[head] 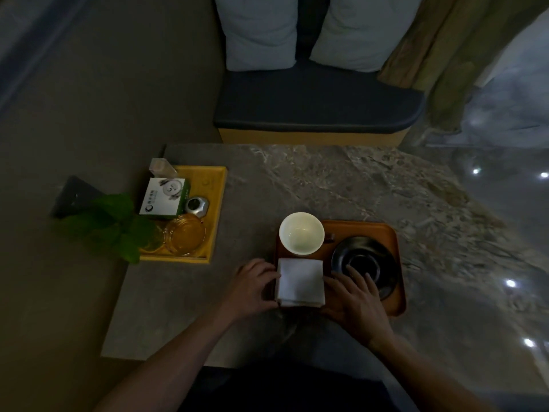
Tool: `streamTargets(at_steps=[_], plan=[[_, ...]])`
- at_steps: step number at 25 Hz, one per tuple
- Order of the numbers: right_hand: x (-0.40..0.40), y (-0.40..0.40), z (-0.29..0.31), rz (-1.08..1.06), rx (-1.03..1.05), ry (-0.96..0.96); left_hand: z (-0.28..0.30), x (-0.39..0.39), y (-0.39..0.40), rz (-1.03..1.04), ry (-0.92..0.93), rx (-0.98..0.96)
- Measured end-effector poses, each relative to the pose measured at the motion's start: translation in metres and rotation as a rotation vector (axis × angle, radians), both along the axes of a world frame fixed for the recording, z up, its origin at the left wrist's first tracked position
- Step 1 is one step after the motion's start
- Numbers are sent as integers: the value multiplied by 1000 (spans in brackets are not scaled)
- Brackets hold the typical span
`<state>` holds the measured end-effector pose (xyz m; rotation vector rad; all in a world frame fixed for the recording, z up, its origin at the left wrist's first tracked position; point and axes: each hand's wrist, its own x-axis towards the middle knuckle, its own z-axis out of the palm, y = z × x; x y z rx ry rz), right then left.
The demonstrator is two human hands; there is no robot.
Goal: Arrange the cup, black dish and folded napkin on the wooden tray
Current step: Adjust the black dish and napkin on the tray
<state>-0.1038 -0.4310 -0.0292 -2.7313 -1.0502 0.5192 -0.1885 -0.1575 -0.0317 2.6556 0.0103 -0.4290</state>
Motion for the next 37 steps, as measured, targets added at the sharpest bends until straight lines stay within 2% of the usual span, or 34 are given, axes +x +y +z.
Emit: streamTargets(at_steps=[6,11,37], plan=[[21,25,-3,70,-163,64,-10,16,1,-103,32,54],[32,34,-11,118,-196,57,-16,24,1,-188,106,164],[26,33,-15,56,-172,58,-29,22,1,-147,84,126]])
